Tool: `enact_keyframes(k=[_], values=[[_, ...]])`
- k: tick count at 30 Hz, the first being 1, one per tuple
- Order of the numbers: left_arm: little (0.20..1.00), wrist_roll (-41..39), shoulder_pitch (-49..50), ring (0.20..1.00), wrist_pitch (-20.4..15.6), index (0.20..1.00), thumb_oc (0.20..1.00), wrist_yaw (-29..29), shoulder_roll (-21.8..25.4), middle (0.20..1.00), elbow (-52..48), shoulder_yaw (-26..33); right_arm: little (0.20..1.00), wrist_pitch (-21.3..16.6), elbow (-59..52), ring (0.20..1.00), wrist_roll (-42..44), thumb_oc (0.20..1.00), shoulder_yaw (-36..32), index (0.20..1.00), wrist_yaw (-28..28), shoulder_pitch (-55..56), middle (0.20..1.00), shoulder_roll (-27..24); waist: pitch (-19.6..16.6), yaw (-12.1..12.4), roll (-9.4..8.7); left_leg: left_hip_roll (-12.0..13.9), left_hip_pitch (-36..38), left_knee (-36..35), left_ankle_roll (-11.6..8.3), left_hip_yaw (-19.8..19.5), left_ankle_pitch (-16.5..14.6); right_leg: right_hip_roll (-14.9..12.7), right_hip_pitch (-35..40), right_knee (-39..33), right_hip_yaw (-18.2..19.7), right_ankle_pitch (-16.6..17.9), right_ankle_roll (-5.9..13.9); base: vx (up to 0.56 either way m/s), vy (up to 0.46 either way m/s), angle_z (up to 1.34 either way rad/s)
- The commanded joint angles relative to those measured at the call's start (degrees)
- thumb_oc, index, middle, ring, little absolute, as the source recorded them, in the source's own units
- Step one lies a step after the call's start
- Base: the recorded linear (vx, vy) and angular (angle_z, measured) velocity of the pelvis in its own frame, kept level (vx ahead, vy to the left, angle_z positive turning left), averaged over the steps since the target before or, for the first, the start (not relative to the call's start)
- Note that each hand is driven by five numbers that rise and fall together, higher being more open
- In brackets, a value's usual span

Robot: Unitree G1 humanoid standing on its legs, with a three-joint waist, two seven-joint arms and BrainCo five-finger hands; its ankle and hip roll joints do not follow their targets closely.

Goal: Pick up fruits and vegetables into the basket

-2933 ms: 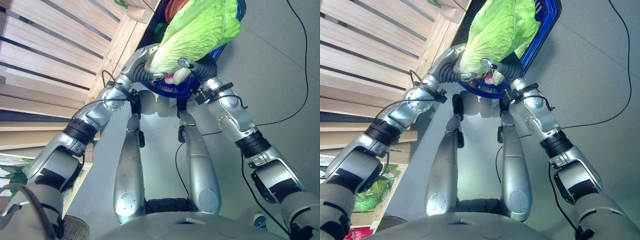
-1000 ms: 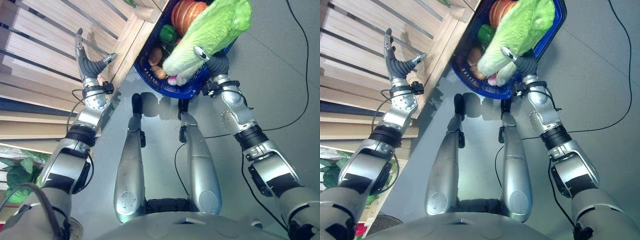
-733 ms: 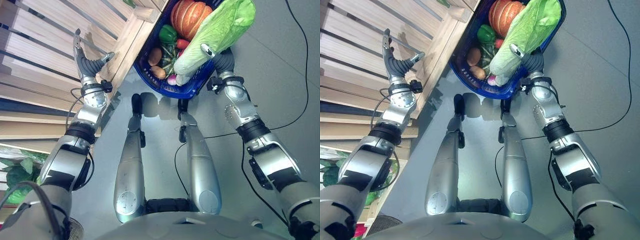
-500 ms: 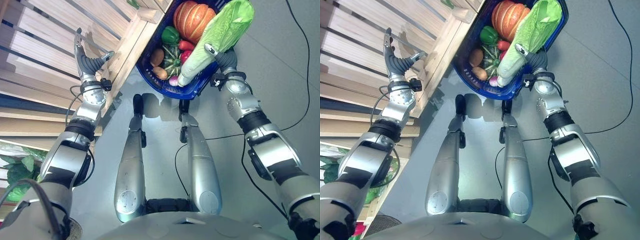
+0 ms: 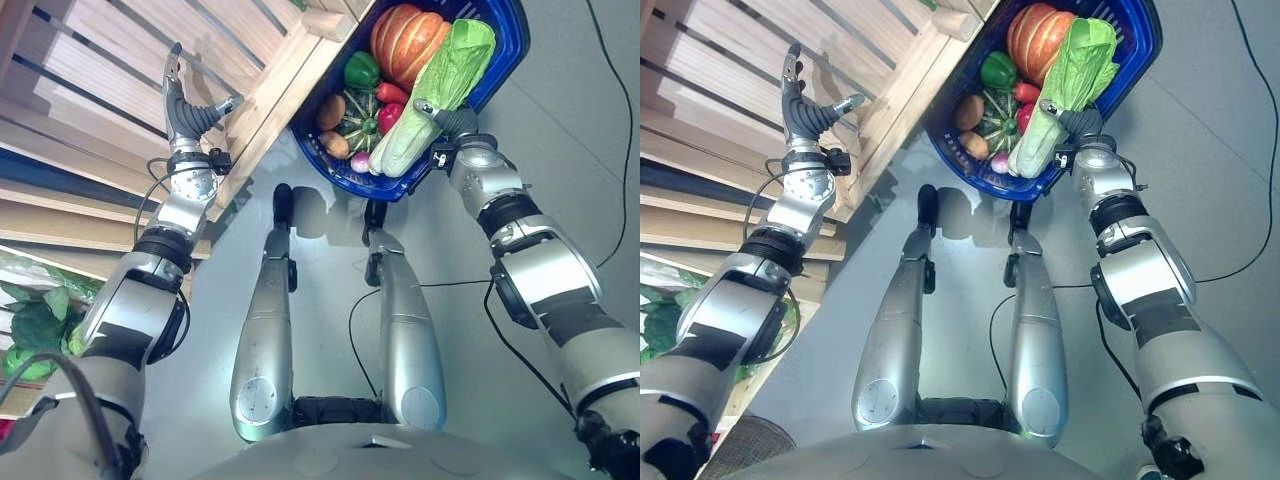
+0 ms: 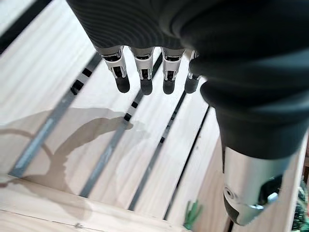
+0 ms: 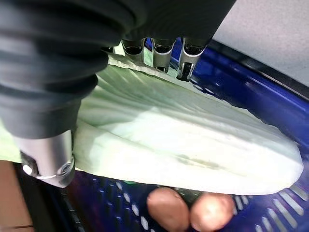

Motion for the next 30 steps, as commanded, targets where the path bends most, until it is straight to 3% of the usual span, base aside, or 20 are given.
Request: enact_keyframes(k=[1, 2, 3, 23, 30], values=[[1.000, -0.2, -1.9, 1.000, -3.6, 1.000, 1.000, 1.5, -1.8, 1.000, 1.6, 0.4, 0.454, 0.9, 1.6, 0.454, -1.0, 0.454, 0.6, 0.454, 0.1, 0.0, 0.454, -2.4, -2.5, -0.2, 3.32, -4.0, -2.0, 6.9, 2.28, 3.5, -7.3, 2.5, 2.2, -0.9, -3.4, -2.0, 1.86, 0.00, 0.002, 0.05], [1.000, -0.3, -1.8, 1.000, -3.6, 1.000, 1.000, 1.7, -1.9, 1.000, 1.4, 0.2, 0.589, 1.3, 1.8, 0.589, -1.2, 0.589, 0.5, 0.589, 0.1, -0.1, 0.589, -2.5, -2.5, -0.1, 3.36, -4.0, -2.1, 7.0, 2.28, 3.4, -7.3, 2.5, 2.0, -0.8, -3.4, -2.0, 1.87, 0.00, 0.004, 0.08], [1.000, -0.3, -1.7, 1.000, -3.6, 1.000, 1.000, 1.8, -1.9, 1.000, 1.2, 0.2, 1.000, 1.7, 2.3, 1.000, -1.3, 1.000, 0.5, 1.000, 0.2, -0.2, 1.000, -2.5, -2.5, 0.0, 3.37, -4.0, -2.3, 7.2, 2.27, 3.4, -7.3, 2.5, 1.9, -0.7, -3.4, -2.0, 1.87, 0.00, 0.006, 0.06], [1.000, -0.8, -1.0, 1.000, -4.1, 1.000, 1.000, 2.3, -2.7, 1.000, 0.1, 0.0, 1.000, 3.7, 3.9, 1.000, -1.7, 1.000, 0.6, 1.000, -1.3, -1.3, 1.000, -3.0, -2.5, 0.0, 3.58, -4.2, -2.5, 7.2, 2.58, 3.4, -7.5, 2.5, 1.4, -1.0, -3.1, -1.6, 1.99, 0.00, 0.000, 0.00], [1.000, -0.5, -0.1, 1.000, -4.2, 1.000, 1.000, 1.5, -2.5, 1.000, -0.3, 0.0, 1.000, 0.7, 3.4, 1.000, -2.2, 1.000, 0.0, 1.000, -2.9, -0.5, 1.000, -3.3, -2.5, -0.3, 3.39, -4.5, -1.0, 6.6, 2.68, 3.3, -7.7, 2.5, 2.8, -2.2, -2.7, -1.1, 2.16, 0.00, 0.000, 0.00]])
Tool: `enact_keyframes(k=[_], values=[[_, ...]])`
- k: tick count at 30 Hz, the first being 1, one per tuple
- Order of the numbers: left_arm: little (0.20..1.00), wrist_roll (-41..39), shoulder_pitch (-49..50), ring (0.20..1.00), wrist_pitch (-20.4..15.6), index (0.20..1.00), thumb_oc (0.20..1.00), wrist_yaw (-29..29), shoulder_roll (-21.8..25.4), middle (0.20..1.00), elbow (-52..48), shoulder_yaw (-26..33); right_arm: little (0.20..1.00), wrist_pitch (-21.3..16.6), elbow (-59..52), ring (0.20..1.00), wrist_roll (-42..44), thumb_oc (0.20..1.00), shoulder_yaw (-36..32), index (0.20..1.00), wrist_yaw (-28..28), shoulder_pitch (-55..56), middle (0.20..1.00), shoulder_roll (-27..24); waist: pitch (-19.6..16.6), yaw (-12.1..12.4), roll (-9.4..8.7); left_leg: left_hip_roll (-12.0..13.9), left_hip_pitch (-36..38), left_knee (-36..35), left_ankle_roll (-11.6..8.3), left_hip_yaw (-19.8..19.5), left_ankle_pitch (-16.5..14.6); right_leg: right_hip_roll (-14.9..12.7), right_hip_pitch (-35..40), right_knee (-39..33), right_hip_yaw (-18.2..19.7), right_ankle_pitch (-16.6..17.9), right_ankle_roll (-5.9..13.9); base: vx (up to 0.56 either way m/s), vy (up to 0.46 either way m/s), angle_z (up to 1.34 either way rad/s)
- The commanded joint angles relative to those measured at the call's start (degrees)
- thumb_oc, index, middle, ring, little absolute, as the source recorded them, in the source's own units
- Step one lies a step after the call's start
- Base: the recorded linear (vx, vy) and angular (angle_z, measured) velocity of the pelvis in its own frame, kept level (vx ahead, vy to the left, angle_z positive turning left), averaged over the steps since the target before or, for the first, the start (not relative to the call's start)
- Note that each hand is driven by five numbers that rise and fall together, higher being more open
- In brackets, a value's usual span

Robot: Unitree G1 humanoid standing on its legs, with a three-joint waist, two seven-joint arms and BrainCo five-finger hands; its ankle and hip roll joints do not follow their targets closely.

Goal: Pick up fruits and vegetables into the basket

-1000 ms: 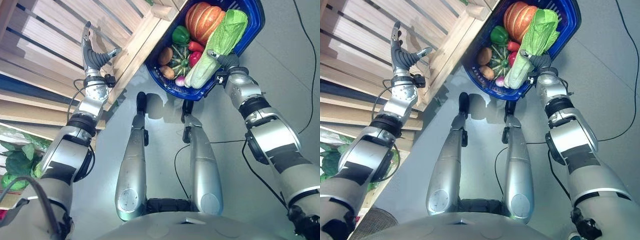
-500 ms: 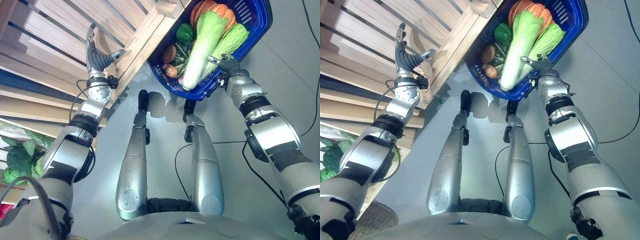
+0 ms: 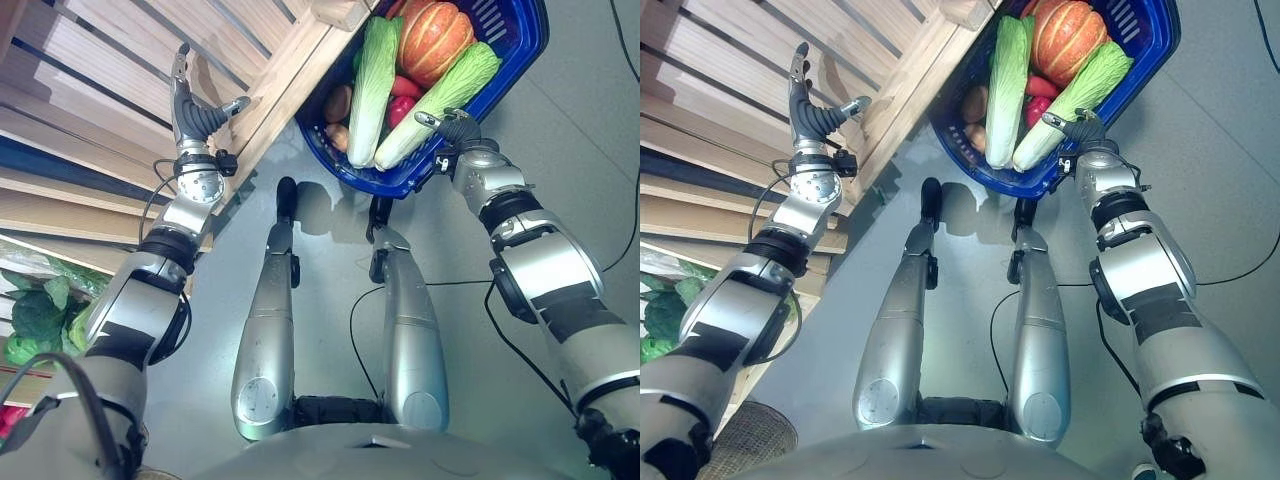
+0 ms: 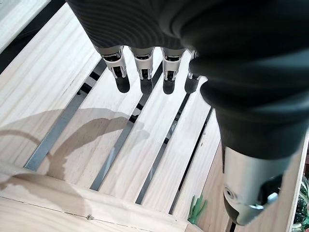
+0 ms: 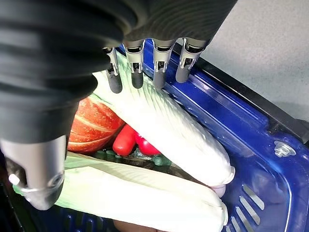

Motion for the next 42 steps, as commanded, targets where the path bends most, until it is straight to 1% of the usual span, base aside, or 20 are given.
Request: enact_keyframes(k=[1, 5, 6, 7, 8, 12, 13, 14, 15, 18, 22, 24, 27, 30, 32, 34, 35, 37, 39, 42], values=[[1.000, -0.1, 0.1, 1.000, -3.0, 1.000, 1.000, 0.3, -2.0, 1.000, -0.3, 1.4, 1.000, -3.9, 0.2, 1.000, -1.7, 1.000, 0.0, 1.000, -2.3, 0.6, 1.000, -3.0, -2.5, -0.5, 3.22, -4.3, 0.8, 5.7, 2.78, 3.4, -8.1, 2.8, 4.7, -4.0, -2.5, -0.6, 2.23, -0.04, 0.035, -0.01], [1.000, 0.8, 1.9, 1.000, -2.6, 1.000, 1.000, -0.2, -1.2, 1.000, -0.8, 1.6, 1.000, -8.6, -1.8, 1.000, -3.6, 1.000, -0.5, 1.000, -3.4, 2.1, 1.000, -3.1, -2.5, -0.7, 2.80, -4.2, 4.7, 3.5, 2.79, 3.5, -7.9, 2.6, 8.2, -6.5, -2.1, 0.1, 2.75, -0.03, 0.038, -0.01], [1.000, 0.9, 2.0, 1.000, -2.6, 1.000, 1.000, -0.2, -1.2, 1.000, -0.9, 1.6, 1.000, -8.8, -1.9, 1.000, -3.7, 1.000, -0.5, 1.000, -3.4, 2.2, 1.000, -3.1, -2.5, -0.7, 2.78, -4.2, 4.9, 3.3, 2.79, 3.5, -7.9, 2.5, 8.4, -6.6, -2.1, 0.2, 2.78, -0.04, 0.047, -0.01], [1.000, 1.1, 2.8, 1.000, -2.4, 1.000, 1.000, -0.7, -0.6, 1.000, -1.1, 1.9, 1.000, -10.3, -2.9, 1.000, -4.1, 1.000, -0.8, 1.000, -3.8, 3.3, 1.000, -3.3, -2.5, -0.8, 2.62, -4.1, 6.8, 2.0, 2.75, 3.6, -7.4, 2.2, 10.1, -7.9, -2.1, 0.9, 3.10, -0.02, 0.047, -0.03], [1.000, 1.3, 3.8, 1.000, -2.5, 1.000, 1.000, -1.1, -0.2, 1.000, -1.1, 2.1, 1.000, -11.5, -3.4, 1.000, -4.6, 1.000, -1.1, 1.000, -3.9, 4.4, 1.000, -3.5, -2.5, -0.8, 2.47, -4.0, 8.7, 1.2, 2.72, 3.7, -7.6, 2.0, 11.9, -8.6, -2.1, 0.8, 3.32, -0.03, 0.063, -0.04], [1.000, 2.3, 6.4, 1.000, -2.1, 1.000, 1.000, -2.7, 1.1, 1.000, -0.9, 2.5, 1.000, -14.9, -5.7, 1.000, -5.3, 1.000, -1.6, 1.000, -3.7, 8.0, 1.000, -4.2, -2.5, -1.1, 2.06, -3.4, 15.2, -2.8, 2.51, 4.0, -6.9, 1.2, 18.1, -12.2, -2.2, 1.6, 4.06, -0.01, 0.045, -0.05], [1.000, 2.4, 6.4, 1.000, -2.1, 1.000, 1.000, -2.7, 1.2, 1.000, -0.9, 2.5, 1.000, -15.1, -5.8, 1.000, -5.3, 1.000, -1.6, 1.000, -3.7, 8.0, 1.000, -4.3, -2.5, -1.1, 2.05, -3.4, 15.3, -3.0, 2.51, 4.0, -6.5, 1.2, 18.2, -12.5, -2.2, 1.9, 4.07, 0.00, 0.038, -0.04], [1.000, 2.2, 8.1, 1.000, -2.1, 1.000, 1.000, -3.4, 1.6, 1.000, -1.1, 2.8, 1.000, -16.0, -7.3, 1.000, -6.2, 1.000, -2.2, 1.000, -3.7, 10.1, 1.000, -4.6, -2.5, -1.2, 1.95, -3.2, 18.3, -4.5, 2.42, 4.1, -6.6, 0.9, 21.0, -13.6, -2.2, 1.9, 4.40, 0.02, 0.046, -0.02], [1.000, 2.5, 10.0, 1.000, -2.5, 1.000, 1.000, -3.6, 1.7, 1.000, -1.1, 3.0, 1.000, -17.3, -8.7, 1.000, -7.1, 1.000, -2.5, 1.000, -3.9, 12.3, 1.000, -4.8, -3.5, -1.3, 1.82, -3.0, 19.7, -6.0, 2.35, 4.2, -6.2, 0.6, 22.5, -15.0, -2.2, 2.4, 4.64, 0.04, 0.055, -0.02], [1.000, 3.0, 14.9, 1.000, -3.1, 1.000, 1.000, -4.7, 1.7, 1.000, -1.6, 3.2, 1.000, -19.4, -12.5, 1.000, -8.1, 1.000, -3.6, 1.000, -4.7, 18.9, 1.000, -4.9, -6.1, -1.3, 1.44, -2.5, 23.3, -9.3, 2.28, 4.4, -6.0, -0.3, 26.4, -17.8, -2.6, 2.7, 5.17, 0.07, 0.031, -0.02], [1.000, 4.8, 22.5, 1.000, -3.2, 1.000, 1.000, -7.0, 1.3, 1.000, -2.6, 3.3, 1.000, -20.6, -17.5, 1.000, -7.6, 1.000, -6.0, 1.000, -5.4, 29.0, 1.000, -4.4, -10.0, -1.7, 0.77, -2.0, 28.0, -12.9, 2.29, 4.8, -6.0, -0.9, 32.0, -21.9, -3.0, 3.3, 5.53, 0.09, 0.003, -0.02], [1.000, 4.7, 26.5, 1.000, -3.1, 1.000, 1.000, -9.7, 0.9, 1.000, -2.1, 3.7, 1.000, -21.1, -18.0, 1.000, -7.7, 1.000, -7.2, 1.000, -4.8, 34.0, 1.000, -3.7, -12.2, -2.0, 0.47, -1.8, 30.8, -14.3, 2.32, 5.1, -6.2, -0.9, 35.3, -24.0, -3.2, 3.6, 5.68, 0.13, 0.005, -0.02], [1.000, 6.5, 32.0, 1.000, -3.0, 1.000, 1.000, -12.8, 0.3, 1.000, -1.5, 4.3, 1.000, -19.8, -18.9, 1.000, -8.0, 1.000, -9.6, 1.000, -2.7, 41.2, 1.000, -3.9, -15.4, -2.2, 0.28, -1.7, 34.0, -15.0, 2.58, 5.5, -6.6, -1.0, 39.0, -25.6, -3.2, 3.7, 5.81, 0.15, 0.011, -0.01], [1.000, 7.8, 37.2, 1.000, -3.5, 1.000, 1.000, -16.0, -0.6, 1.000, 1.0, 4.9, 1.000, -20.4, -16.4, 1.000, -9.4, 1.000, -12.1, 1.000, 0.4, 48.1, 1.000, -3.0, -18.8, -2.2, 0.27, -1.4, 37.1, -15.4, 2.94, 6.0, -7.2, -1.0, 42.3, -26.3, -3.3, 3.5, 5.94, 0.20, 0.007, 0.00], [1.000, 7.9, 40.6, 1.000, -2.7, 1.000, 1.000, -18.8, -1.8, 1.000, 2.9, 5.7, 1.000, -19.7, -14.6, 1.000, -11.6, 1.000, -13.2, 1.000, 1.4, 52.1, 1.000, -1.5, -21.5, -2.3, 0.22, -1.2, 39.5, -16.0, 3.10, 6.3, -7.5, -1.0, 44.6, -27.0, -3.2, 3.4, 6.13, 0.22, -0.001, -0.01], [1.000, 7.7, 42.1, 1.000, -2.0, 1.000, 1.000, -20.8, -2.4, 1.000, 4.1, 6.2, 1.000, -19.3, -13.3, 1.000, -12.8, 1.000, -13.6, 1.000, 1.9, 53.8, 1.000, -0.6, -22.8, -2.4, 0.22, -1.0, 40.7, -16.4, 3.15, 6.5, -7.7, -1.0, 45.7, -27.4, -3.3, 3.3, 6.22, 0.18, -0.008, -0.03], [1.000, 7.5, 43.8, 1.000, -1.7, 1.000, 1.000, -23.1, -3.2, 1.000, 6.6, 6.7, 1.000, -18.5, -11.1, 1.000, -13.9, 1.000, -14.2, 1.000, 3.1, 55.4, 1.000, 0.3, -24.3, -2.4, 0.13, -0.8, 42.3, -16.9, 3.20, 6.7, -8.0, -1.0, 47.2, -28.2, -3.4, 3.4, 6.39, 0.17, -0.020, -0.10], [1.000, 6.7, 45.0, 1.000, -0.6, 1.000, 1.000, -26.3, -4.0, 1.000, 9.2, 7.5, 1.000, -17.4, -8.7, 1.000, -13.9, 1.000, -14.6, 1.000, 4.1, 56.5, 1.000, 1.6, -25.3, -2.5, -0.02, -0.7, 43.7, -17.3, 3.16, 7.1, -8.3, -1.1, 48.6, -29.0, -3.6, 3.5, 6.58, 0.12, -0.021, -0.14], [1.000, 6.1, 46.1, 1.000, 0.0, 1.000, 1.000, -29.7, -4.9, 1.000, 12.7, 8.2, 1.000, -17.1, -5.8, 1.000, -15.6, 1.000, -14.9, 1.000, 4.8, 57.5, 1.000, 2.8, -26.1, -2.6, -0.12, -0.4, 44.8, -17.6, 3.12, 7.4, -8.7, -1.2, 49.6, -29.6, -3.8, 3.5, 6.74, 0.07, -0.009, -0.06], [1.000, 6.3, 47.5, 1.000, 1.2, 1.000, 1.000, -32.8, -6.1, 1.000, 16.8, 8.7, 1.000, -14.6, -2.5, 1.000, -16.3, 1.000, -15.5, 1.000, 6.2, 59.0, 1.000, 4.0, -27.0, -2.9, -0.14, -0.1, 46.0, -18.0, 3.09, 7.9, -9.1, -1.3, 50.9, -30.0, -4.0, 3.3, 6.88, 0.06, 0.002, -0.06]])
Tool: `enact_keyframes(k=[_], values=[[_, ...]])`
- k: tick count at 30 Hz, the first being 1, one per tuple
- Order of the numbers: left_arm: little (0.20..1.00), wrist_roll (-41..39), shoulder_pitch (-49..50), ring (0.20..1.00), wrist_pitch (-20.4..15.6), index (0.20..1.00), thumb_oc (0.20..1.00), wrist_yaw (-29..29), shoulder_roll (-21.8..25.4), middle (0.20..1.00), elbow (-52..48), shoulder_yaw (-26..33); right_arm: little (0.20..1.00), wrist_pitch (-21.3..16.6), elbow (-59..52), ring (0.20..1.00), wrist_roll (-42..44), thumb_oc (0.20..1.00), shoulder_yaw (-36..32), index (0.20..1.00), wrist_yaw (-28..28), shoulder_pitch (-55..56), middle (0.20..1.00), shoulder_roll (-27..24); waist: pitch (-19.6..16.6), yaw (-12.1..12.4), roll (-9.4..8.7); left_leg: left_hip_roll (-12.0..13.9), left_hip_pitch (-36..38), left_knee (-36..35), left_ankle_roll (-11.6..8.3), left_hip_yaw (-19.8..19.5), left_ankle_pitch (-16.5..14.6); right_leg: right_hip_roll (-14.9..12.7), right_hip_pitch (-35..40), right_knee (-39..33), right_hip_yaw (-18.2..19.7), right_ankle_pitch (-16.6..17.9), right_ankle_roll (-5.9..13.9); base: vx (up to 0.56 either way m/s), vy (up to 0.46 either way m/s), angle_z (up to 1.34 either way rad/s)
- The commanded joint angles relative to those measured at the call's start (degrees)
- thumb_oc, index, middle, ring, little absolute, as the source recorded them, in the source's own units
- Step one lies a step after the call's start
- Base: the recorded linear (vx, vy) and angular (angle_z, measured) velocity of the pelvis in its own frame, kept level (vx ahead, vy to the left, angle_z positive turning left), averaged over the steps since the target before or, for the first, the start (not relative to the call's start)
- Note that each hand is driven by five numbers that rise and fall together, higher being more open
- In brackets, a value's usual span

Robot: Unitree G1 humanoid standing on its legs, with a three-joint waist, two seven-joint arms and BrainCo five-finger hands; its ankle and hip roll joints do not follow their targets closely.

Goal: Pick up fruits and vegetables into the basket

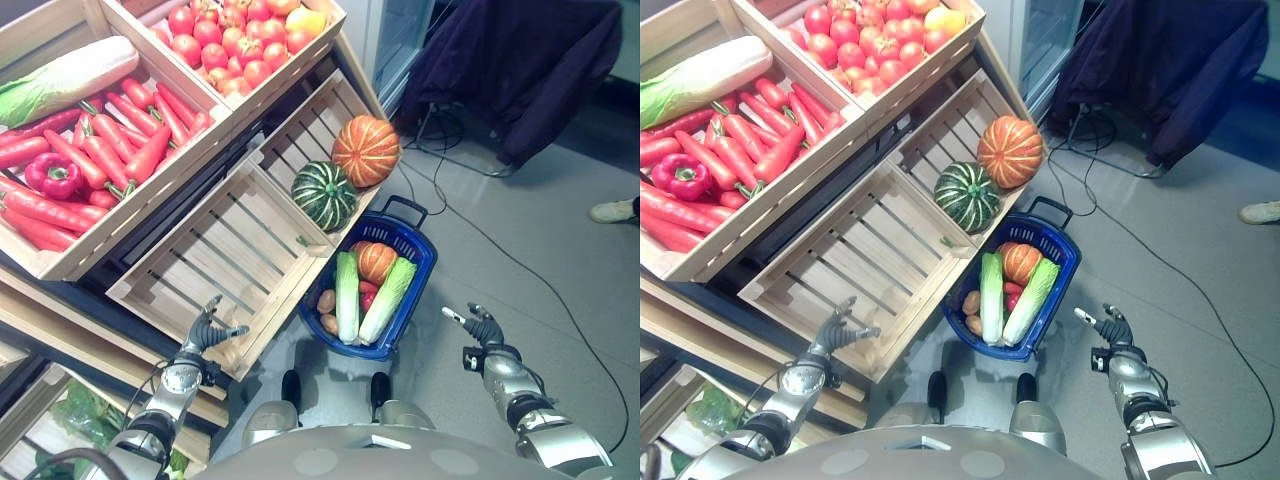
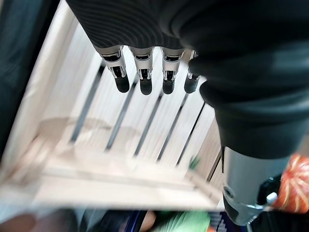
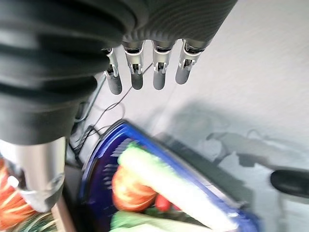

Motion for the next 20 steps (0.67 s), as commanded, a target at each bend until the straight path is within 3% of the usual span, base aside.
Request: enact_keyframes(k=[1, 10, 20], values=[[1.000, -0.6, -1.1, 1.000, 0.6, 1.000, 1.000, -3.7, -0.7, 1.000, 6.4, 1.6, 1.000, 1.1, 3.2, 1.000, -2.2, 1.000, -0.8, 1.000, 1.6, -0.2, 1.000, 1.0, -1.7, 0.4, -0.76, -2.1, 0.4, 0.9, 1.01, 2.2, -4.8, -2.4, 0.0, 2.3, -1.3, -0.9, 3.97, 0.05, 0.008, -0.08], [1.000, -2.5, -0.1, 1.000, 4.4, 1.000, 1.000, -8.2, -2.9, 1.000, 10.4, 2.1, 1.000, 7.5, 9.1, 1.000, -4.2, 1.000, -0.5, 1.000, 3.9, 1.6, 1.000, 3.1, -2.2, -0.4, -0.65, -1.8, 2.2, 0.9, 1.30, 3.1, -6.1, -2.5, 1.4, 2.6, -1.0, -2.0, 3.88, 0.02, 0.005, -0.02], [1.000, -3.9, -0.5, 1.000, 5.6, 1.000, 1.000, -9.6, -3.4, 1.000, 10.5, 1.7, 1.000, 9.3, 10.0, 1.000, -7.1, 1.000, 1.5, 1.000, 4.7, 2.1, 1.000, 3.9, -2.5, -0.8, -0.66, -1.2, 2.8, 0.6, 1.08, 3.3, -6.4, -2.5, 1.9, 2.1, -0.5, -2.0, 3.96, 0.01, 0.004, -0.03]])
